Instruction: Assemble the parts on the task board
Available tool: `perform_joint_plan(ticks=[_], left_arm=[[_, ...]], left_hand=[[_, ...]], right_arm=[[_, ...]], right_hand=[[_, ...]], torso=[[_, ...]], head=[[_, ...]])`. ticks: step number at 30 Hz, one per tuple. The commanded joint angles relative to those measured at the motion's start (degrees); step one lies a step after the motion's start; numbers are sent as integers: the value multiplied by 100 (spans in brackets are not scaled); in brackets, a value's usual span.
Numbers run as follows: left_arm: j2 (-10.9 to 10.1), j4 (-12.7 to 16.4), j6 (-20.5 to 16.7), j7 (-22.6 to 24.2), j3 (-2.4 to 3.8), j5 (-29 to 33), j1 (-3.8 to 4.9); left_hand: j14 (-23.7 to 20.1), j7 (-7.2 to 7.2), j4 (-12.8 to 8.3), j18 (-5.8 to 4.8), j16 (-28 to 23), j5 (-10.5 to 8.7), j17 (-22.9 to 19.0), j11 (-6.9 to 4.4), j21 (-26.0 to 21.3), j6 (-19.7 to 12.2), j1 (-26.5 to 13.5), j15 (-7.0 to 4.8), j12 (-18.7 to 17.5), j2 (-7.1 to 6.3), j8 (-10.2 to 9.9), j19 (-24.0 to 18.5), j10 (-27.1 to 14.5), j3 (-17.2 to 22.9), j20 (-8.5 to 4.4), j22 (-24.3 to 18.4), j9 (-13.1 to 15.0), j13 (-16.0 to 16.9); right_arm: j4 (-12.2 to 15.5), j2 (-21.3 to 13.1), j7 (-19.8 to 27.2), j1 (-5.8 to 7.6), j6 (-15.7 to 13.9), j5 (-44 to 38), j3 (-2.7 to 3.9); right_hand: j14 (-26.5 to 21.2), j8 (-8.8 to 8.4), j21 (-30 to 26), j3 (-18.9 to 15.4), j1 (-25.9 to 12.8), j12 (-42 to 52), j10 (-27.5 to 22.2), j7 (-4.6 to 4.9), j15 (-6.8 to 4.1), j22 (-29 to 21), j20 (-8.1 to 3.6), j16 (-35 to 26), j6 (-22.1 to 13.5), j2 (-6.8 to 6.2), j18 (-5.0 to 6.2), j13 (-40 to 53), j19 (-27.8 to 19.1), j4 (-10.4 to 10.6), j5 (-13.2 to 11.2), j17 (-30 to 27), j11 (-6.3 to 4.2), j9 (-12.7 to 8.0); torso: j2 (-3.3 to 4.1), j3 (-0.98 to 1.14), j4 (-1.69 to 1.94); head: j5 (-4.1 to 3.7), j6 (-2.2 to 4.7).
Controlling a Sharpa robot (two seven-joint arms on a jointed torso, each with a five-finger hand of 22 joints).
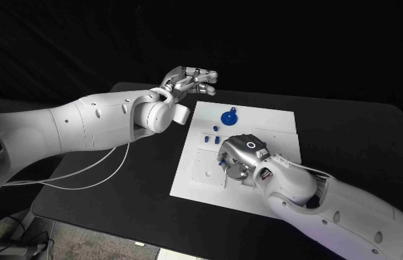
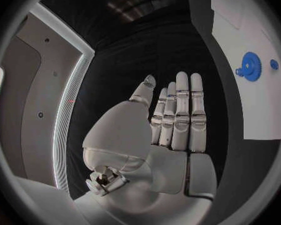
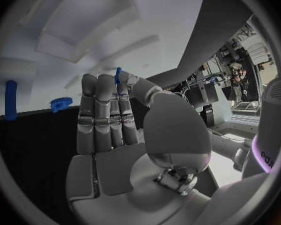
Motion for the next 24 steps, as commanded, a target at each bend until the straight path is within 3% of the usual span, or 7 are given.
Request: perform_joint_plan(ticks=[1, 24], left_arm=[[18, 6, 68, 2, 6, -51, 6], [42, -14, 91, -53, 6, -123, 6]], left_hand=[[22, 8, 43, -3, -19, -37, 6, -5, -19, -17, -3, 13, 5, -56, -17, 30, -31, 6, 6, -5, -3, 2], [25, 8, 66, -4, -18, -70, 8, -3, -24, -19, -1, 15, 6, -66, -17, 34, -38, 1, 8, -36, -3, 3]], right_arm=[[-22, 19, -71, -3, 119, -84, -8], [-9, 117, -204, 9, 287, -203, -82]], right_hand=[[25, 13, 31, 38, 36, 6, 77, 16, -10, 119, -42, -21, 27, 38, 63, 11, -10, -9, -26, 7, -56, 2], [14, 14, 39, 64, 31, 6, 74, 17, -12, 120, -43, -15, 24, 41, 60, 11, -20, -19, -81, 17, -54, 7]], torso=[[4, 2, 1], [1, -4, 4]], head=[[-5, 2], [6, -27]])
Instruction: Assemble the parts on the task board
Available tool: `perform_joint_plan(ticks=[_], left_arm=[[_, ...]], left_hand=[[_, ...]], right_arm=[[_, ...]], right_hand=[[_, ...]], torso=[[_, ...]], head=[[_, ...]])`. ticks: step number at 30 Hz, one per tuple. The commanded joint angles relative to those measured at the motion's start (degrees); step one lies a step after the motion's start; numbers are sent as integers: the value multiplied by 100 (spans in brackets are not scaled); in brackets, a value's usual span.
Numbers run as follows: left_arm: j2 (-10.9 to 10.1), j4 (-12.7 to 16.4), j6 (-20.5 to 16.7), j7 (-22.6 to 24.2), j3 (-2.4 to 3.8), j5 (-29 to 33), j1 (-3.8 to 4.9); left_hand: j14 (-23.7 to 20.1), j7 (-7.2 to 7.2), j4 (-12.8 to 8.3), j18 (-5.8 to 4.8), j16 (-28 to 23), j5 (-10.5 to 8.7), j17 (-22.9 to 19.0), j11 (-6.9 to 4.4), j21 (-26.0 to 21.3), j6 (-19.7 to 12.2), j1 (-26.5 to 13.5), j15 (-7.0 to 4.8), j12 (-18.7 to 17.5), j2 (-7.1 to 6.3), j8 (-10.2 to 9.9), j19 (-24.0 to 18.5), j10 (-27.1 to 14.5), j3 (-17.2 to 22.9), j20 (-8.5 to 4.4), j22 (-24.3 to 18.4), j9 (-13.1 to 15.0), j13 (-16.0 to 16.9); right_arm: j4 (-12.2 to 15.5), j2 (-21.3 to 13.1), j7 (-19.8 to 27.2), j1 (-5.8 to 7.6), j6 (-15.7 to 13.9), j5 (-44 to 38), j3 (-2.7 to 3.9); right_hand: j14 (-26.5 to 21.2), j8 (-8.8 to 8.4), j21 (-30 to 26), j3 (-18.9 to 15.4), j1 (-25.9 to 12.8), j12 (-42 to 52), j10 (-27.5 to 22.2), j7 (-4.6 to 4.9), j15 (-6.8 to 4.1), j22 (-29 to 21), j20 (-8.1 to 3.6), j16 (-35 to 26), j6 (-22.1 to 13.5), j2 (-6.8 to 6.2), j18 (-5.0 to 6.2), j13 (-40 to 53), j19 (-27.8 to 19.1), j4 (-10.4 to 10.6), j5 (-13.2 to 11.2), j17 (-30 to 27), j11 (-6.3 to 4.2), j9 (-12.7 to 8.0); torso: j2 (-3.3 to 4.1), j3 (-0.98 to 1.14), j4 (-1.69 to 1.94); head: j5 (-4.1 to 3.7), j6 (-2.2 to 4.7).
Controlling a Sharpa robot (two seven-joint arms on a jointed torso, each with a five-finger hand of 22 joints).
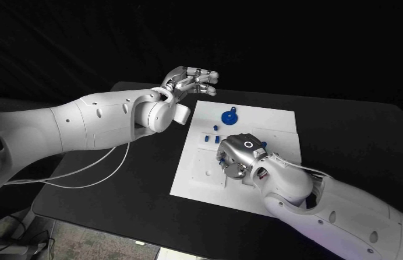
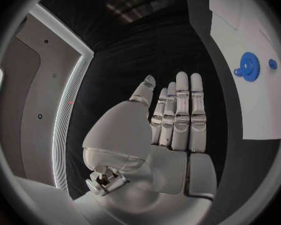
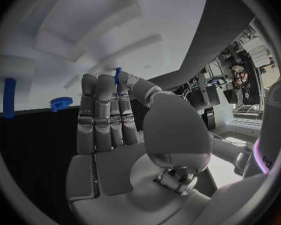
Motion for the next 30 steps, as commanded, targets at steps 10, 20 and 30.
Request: perform_joint_plan(ticks=[10, 20, 30], left_arm=[[35, 9, 120, -16, 6, -43, 6], [42, 20, 219, -61, 6, -43, 7], [67, -21, 352, -117, 3, -81, 5]], left_hand=[[36, 6, 110, -8, -12, -340, 13, 2, -34, -25, -42, 21, 8, -29, -16, 50, -40, -48, 16, -45, -2, 5], [37, 13, 171, -8, -9, -385, 16, 8, -54, -39, -31, 26, 7, -16, -17, 77, -56, -135, 21, -110, -3, 5], [30, 29, 272, -6, -15, -679, 13, 32, -87, -77, -87, 46, 11, -23, -12, 101, -121, -242, 42, -197, -1, 9]], right_arm=[[6, 43, 53, 53, 319, 90, -160], [-108, 65, 68, 102, 436, 277, -212], [-104, 28, 103, 110, 217, 368, -222]], right_hand=[[-14, 12, 27, 51, 2, 10, 56, 25, -10, 119, -19, -32, 4, 33, 90, 10, -23, -2, -13, 1, -26, 5], [-165, -7, -78, 108, -82, 6, -719, 207, 166, 112, 101, -116, -586, -7, 110, -5, -193, 46, -259, -69, 196, -114], [-286, 0, -382, -278, -87, 11, -1662, 170, 303, -108, 316, -175, -1273, -320, 189, -4, -176, 217, -495, -247, 412, -118]], torso=[[-1, 1, -14], [1, 4, -7], [7, 11, -13]], head=[[0, 4], [-5, 7], [-21, -2]])
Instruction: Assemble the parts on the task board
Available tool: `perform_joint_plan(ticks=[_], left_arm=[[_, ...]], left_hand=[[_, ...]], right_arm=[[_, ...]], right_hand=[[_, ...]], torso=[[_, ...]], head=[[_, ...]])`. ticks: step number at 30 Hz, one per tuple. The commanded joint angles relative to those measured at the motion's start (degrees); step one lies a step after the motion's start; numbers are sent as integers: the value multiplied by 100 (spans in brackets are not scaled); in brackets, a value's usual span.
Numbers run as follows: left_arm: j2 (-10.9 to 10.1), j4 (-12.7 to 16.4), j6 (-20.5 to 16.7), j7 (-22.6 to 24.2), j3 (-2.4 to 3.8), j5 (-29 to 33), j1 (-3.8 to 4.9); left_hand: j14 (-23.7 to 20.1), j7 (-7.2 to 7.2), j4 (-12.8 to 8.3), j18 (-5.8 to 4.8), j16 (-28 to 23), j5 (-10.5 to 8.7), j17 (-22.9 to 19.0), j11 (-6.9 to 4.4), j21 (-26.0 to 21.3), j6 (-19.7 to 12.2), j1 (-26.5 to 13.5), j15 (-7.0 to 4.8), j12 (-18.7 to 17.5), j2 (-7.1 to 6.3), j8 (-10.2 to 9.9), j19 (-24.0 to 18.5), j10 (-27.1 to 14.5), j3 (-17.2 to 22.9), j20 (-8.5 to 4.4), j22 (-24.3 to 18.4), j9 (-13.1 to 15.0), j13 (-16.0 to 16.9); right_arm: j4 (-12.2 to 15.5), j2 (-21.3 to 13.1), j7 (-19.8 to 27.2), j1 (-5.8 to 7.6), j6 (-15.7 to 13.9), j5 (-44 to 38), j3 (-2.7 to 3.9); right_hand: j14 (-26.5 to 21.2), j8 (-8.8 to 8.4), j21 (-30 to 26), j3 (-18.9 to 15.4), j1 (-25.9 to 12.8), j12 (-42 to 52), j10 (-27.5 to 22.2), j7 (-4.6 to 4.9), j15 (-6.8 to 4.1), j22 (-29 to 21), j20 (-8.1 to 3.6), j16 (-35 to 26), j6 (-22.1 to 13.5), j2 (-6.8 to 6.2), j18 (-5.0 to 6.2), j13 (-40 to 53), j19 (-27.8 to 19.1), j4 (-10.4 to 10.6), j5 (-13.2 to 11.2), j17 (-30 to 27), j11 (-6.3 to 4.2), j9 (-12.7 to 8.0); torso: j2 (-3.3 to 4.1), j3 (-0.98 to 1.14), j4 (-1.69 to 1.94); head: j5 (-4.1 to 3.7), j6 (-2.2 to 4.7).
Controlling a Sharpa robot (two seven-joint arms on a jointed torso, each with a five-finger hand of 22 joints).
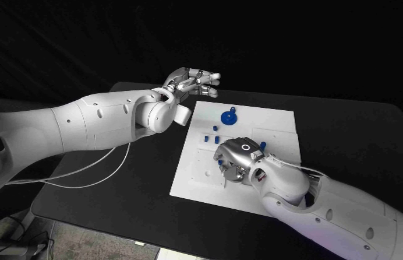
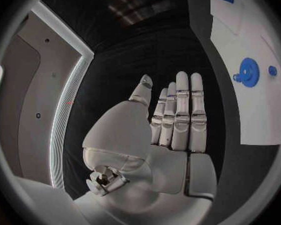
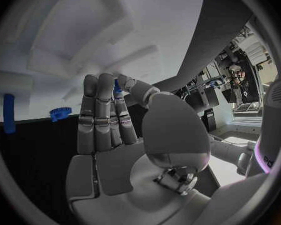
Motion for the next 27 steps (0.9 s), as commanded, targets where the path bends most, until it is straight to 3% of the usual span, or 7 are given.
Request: perform_joint_plan(ticks=[1, 4, 6, 12, 14, 18, 27], left_arm=[[29, -11, 205, -26, 3, -58, 4], [36, -32, 247, -44, 1, -67, 3], [35, -42, 270, -54, 0, -69, 3], [24, -57, 317, -70, -4, -73, 2], [18, -61, 334, -74, -5, -73, 2], [13, -69, 356, -75, -7, -74, 1], [-19, -87, 293, 12, -8, -95, -2]], left_hand=[[8, 6, 22, -5, -16, -50, 6, 12, -30, -57, -77, 27, 13, -8, -13, 41, -67, -25, 23, -23, -1, 9], [8, 9, 41, -1, -17, -72, 6, 17, -39, -61, -90, 31, 14, -15, -8, 53, -76, -48, 28, -53, 0, 9], [9, 11, 78, -3, -18, -111, 5, 20, -44, -67, -148, 35, 15, -32, -10, 55, -79, -82, 31, -65, 0, 10], [17, 10, 108, -5, -27, -121, -2, 20, -66, -66, -145, 34, 13, -34, -8, 83, -76, -121, 29, -134, 1, 10], [18, 11, 126, -7, -29, -126, -3, 21, -68, -65, -172, 36, 14, -41, -8, 88, -78, -138, 30, -146, 1, 10], [18, 13, 142, -8, -32, -130, -5, 23, -71, -69, -199, 37, 14, -55, -10, 90, -78, -156, 30, -153, 0, 11], [26, 7, 150, -11, -45, -130, -16, 17, -83, -60, -200, 35, 17, -63, -5, 104, -62, -163, 29, -197, 2, 11]], right_arm=[[23, -31, 60, -13, -17, 98, -12], [109, -85, 26, -13, -74, 154, -12], [179, -130, 2, -9, -105, 197, -11], [393, -287, -28, 15, -295, 282, 30], [445, -339, -21, 25, -420, 316, 85], [548, -451, 27, 34, -604, 451, 260], [746, -904, -46, 44, -445, 978, 855]], right_hand=[[-17, 5, -139, -264, 20, -12, -142, -105, 52, -141, 63, -25, -184, -87, 49, 7, 39, 77, -6, -58, 20, -4], [-9, 3, -465, -755, 103, -15, -204, -135, 79, -508, 101, 6, -264, -111, 28, 7, 212, 309, -76, -170, 32, -4], [-10, 0, -658, -930, 115, -12, -248, -100, 104, -755, 127, 40, -263, -144, 14, 8, 326, 508, -307, -224, 45, -6], [-9, 1, -808, -1002, 181, -15, -238, -100, 95, -985, 111, 114, -272, -210, -6, 6, 476, 649, -218, -300, 37, -5], [21, 1, -789, -968, 184, -17, -177, -92, 78, -979, 94, 148, -252, -209, -3, 5, 511, 645, -170, -295, 20, -5], [124, 0, -706, -796, 123, -17, 23, -55, 34, -856, 46, 282, -184, -214, -4, 6, 595, 650, -140, -227, -31, -6], [314, 1, -573, -613, 44, -18, 265, 7, -17, -640, -8, 447, -18, -165, 17, 5, 739, 710, -129, -70, -87, -3]], torso=[[1, 3, -11], [-2, 5, -10], [-3, 7, -11], [-9, 10, -20], [-6, 12, -24], [-5, 20, -25], [-17, 30, -63]], head=[[-6, -10], [-9, -18], [-16, -18], [-38, 3], [-54, 30], [-92, 62], [-190, 181]])
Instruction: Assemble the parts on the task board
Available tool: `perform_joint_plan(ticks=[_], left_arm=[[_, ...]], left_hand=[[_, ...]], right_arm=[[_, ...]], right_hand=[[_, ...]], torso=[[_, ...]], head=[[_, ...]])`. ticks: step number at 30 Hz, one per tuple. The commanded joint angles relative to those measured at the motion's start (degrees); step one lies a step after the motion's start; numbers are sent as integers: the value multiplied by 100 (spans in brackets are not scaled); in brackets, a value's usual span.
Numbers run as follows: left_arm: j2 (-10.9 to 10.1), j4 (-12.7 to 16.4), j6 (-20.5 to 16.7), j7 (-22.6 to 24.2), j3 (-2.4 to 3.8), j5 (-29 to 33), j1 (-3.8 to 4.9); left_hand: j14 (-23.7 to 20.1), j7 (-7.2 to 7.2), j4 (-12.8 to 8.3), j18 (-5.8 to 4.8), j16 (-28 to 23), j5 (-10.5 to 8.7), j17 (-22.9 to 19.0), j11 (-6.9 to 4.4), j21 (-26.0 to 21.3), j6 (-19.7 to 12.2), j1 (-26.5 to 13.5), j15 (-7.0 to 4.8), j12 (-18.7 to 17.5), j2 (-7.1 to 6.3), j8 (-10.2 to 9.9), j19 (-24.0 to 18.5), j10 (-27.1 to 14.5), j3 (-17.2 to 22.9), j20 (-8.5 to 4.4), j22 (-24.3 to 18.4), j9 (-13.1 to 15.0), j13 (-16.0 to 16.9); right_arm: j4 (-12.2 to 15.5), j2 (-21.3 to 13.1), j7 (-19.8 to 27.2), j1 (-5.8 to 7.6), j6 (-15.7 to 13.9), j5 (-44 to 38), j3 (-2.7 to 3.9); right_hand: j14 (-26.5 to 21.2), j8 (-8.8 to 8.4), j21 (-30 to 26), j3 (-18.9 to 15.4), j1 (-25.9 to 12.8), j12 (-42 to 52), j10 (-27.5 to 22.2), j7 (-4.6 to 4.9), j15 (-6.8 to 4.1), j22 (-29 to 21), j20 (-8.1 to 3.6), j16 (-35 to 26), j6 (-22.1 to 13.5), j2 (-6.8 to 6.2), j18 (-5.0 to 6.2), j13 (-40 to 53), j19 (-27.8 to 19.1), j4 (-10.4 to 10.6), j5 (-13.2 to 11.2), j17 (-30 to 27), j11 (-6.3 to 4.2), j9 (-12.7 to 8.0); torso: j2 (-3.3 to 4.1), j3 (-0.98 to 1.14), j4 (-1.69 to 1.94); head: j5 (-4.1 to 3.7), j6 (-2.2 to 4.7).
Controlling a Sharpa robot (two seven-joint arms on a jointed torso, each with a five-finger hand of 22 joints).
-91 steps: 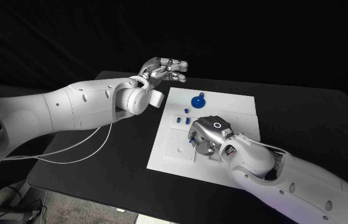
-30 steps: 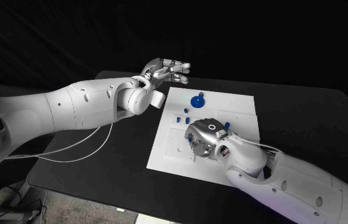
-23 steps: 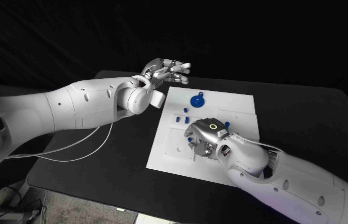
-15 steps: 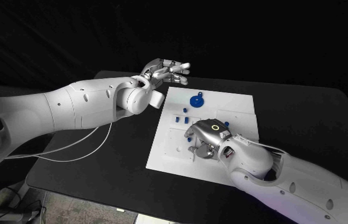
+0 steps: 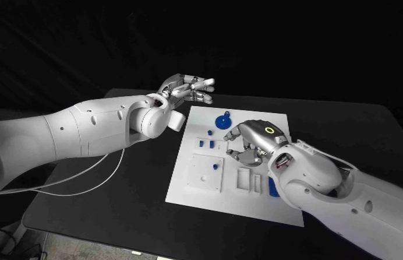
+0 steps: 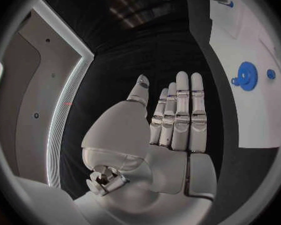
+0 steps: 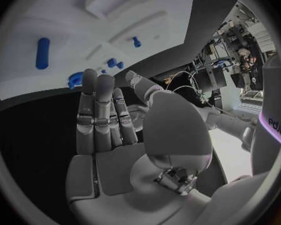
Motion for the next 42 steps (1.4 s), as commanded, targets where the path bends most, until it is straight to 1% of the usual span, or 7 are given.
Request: perform_joint_plan(ticks=[1, 7, 12, 15, 25, 33, 42], left_arm=[[-13, -3, 43, 112, 3, -41, 3], [-27, -12, 40, 153, 3, -51, 1], [-26, -16, 67, 146, 3, -64, -4], [-17, -29, 113, 101, 3, 18, -6], [5, -61, 213, 28, 3, 139, -13], [10, -96, 259, -22, 3, 310, -18], [11, -103, 291, -58, 3, 332, -19]], left_hand=[[5, -13, 10, -10, -22, -26, -7, -23, -33, -40, -54, 15, 17, 2, -5, 42, -22, -23, 8, -10, 2, 7], [-2, -14, -2, -12, -36, -23, -16, -24, -45, -35, -37, 17, 15, 8, -7, 43, -13, -14, 10, -40, 1, 7], [-3, -13, -7, -11, -44, -23, -23, -23, -50, -38, -34, 18, 14, 9, -9, 45, -16, -13, 12, -57, 1, 7], [-3, -13, -7, -11, -44, -23, -23, -23, -50, -38, -34, 18, 14, 9, -9, 45, -16, -13, 12, -57, 1, 7], [-6, -14, -24, -10, -61, -20, -36, -23, -59, -38, -22, 21, 15, 33, -7, 53, -16, -2, 15, -96, 1, 7], [-4, -16, -37, -10, -69, -18, -44, -25, -61, -33, -27, 21, 15, 48, -6, 60, -12, -3, 16, -131, 1, 7], [-4, -16, -40, -9, -70, -17, -45, -25, -61, -33, -26, 21, 15, 50, -6, 61, -12, -3, 16, -135, 1, 7]], right_arm=[[22, -153, -37, 4, 60, 397, 135], [-142, -430, 3, 26, 396, 575, 335], [-285, -509, -24, 43, 834, 672, 372], [-345, -502, -36, 46, 1008, 697, 379], [-618, -398, -41, 50, 1219, 614, 371], [-681, -315, -2, 49, 1281, 574, 306], [-716, -273, -1, 49, 1216, 568, 269]], right_hand=[[35, 2, 27, 38, -35, -18, 31, -28, -8, 43, 14, 19, 41, -17, -23, 4, 38, 6, -34, 31, -7, -5], [55, 6, 5, -255, -34, -16, -81, -69, 10, 80, 32, 14, -41, -17, -27, 6, 46, 47, 69, 78, 14, -3], [18, 3, -189, -1120, 228, -9, -391, -182, 85, -237, 111, -19, -288, 12, 1, 9, 147, 418, -294, 91, 100, -5], [35, 3, -201, -1235, 335, -14, -426, -210, 88, -385, 112, -5, -347, -14, 9, 7, 202, 603, -316, 100, 109, -4], [98, 4, -179, -1142, 354, -14, -388, -206, 69, -508, 90, 5, -339, 31, 14, 7, 277, 583, -326, 133, 97, -4], [115, 2, -144, -1011, 345, -18, -185, -187, 17, -543, 47, -22, -317, 137, -11, 6, 281, 462, -322, 141, 34, -5], [138, 1, 22, -2, 149, -22, 284, -145, -67, -298, -61, -9, -184, 190, -51, 4, 217, 123, -348, 203, -80, -5]], torso=[[-8, 12, -34], [-16, 40, -86], [-4, 38, -62], [-6, 35, -63], [-5, 22, -40], [-6, 20, -46], [-13, 14, -56]], head=[[-43, 55], [-51, 70], [-143, 95], [-150, 97], [-156, 92], [-137, 63], [-120, 58]])
